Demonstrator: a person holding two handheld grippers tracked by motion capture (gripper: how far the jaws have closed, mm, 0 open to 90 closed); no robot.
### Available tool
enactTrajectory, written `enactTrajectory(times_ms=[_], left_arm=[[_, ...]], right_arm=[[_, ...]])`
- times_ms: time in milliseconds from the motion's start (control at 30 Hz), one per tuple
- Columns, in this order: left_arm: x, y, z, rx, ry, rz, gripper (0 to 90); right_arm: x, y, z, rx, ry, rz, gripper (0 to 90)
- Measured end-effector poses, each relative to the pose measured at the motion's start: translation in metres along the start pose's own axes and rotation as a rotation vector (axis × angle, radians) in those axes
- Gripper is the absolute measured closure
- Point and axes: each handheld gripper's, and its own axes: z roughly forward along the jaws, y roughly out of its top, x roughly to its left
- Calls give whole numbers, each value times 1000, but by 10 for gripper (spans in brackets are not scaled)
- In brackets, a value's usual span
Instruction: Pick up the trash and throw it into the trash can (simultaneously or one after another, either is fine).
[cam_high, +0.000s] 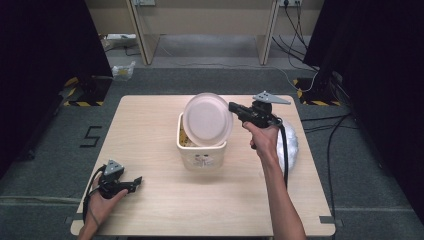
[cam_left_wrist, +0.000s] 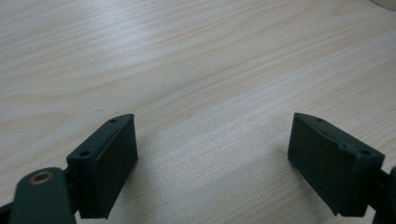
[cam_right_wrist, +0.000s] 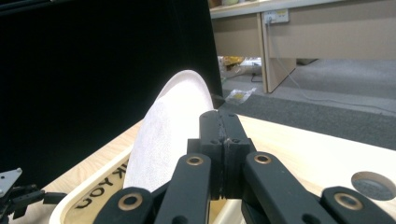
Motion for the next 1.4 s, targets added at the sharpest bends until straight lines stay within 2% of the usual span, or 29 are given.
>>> enactTrajectory(times_ms=[100, 133, 167, 200, 267, 300, 367, 500, 600, 733, 767, 800, 833, 933, 1000, 1033, 1100, 1233, 1400], left_arm=[[0, 0, 0, 0, 0, 0, 148], [0, 0, 0, -2, 0, -2, 149], [0, 0, 0, -2, 0, -2, 148], [0, 0, 0, -2, 0, -2, 149], [0, 0, 0, -2, 0, -2, 148], [0, 0, 0, -2, 0, -2, 148], [0, 0, 0, -2, 0, -2, 148], [0, 0, 0, -2, 0, -2, 148], [0, 0, 0, -2, 0, -2, 149], [0, 0, 0, -2, 0, -2, 149], [0, 0, 0, -3, 0, -3, 149], [0, 0, 0, -3, 0, -3, 148], [0, 0, 0, -2, 0, -2, 148], [0, 0, 0, -2, 0, -2, 148], [0, 0, 0, -3, 0, -2, 148], [0, 0, 0, -3, 0, -2, 149], [0, 0, 0, -3, 0, -3, 148], [0, 0, 0, -2, 1, -2, 149], [0, 0, 0, -3, 0, -3, 148]], right_arm=[[0, -3, 3, 10, 9, 2, 898], [0, -4, 4, 10, 15, 6, 870], [-2, -5, 5, -1, 35, 32, 802], [-2, -5, 5, -1, 35, 32, 802], [-2, -5, 3, -6, 22, 33, 727], [-1, -5, 1, -5, 9, 15, 687], [-2, -4, -2, -4, -5, 2, 666], [-5, -3, -8, -9, -12, 8, 642], [-10, -4, -16, -8, -38, -2, 616], [-15, -6, -21, -8, -51, 4, 590], [-18, -8, -25, -1, -75, 0, 562], [-18, -8, -25, -1, -75, 0, 562], [-21, -9, -29, 4, -105, -7, 537], [-24, -10, -34, 1, -127, -16, 514], [-27, -14, -40, 23, -184, -39, 470], [-27, -14, -40, 23, -184, -39, 470], [-32, -18, -45, 39, -225, -48, 442], [-43, -27, -56, 56, -290, -39, 409], [-51, -35, -65, 64, -329, -26, 396]])
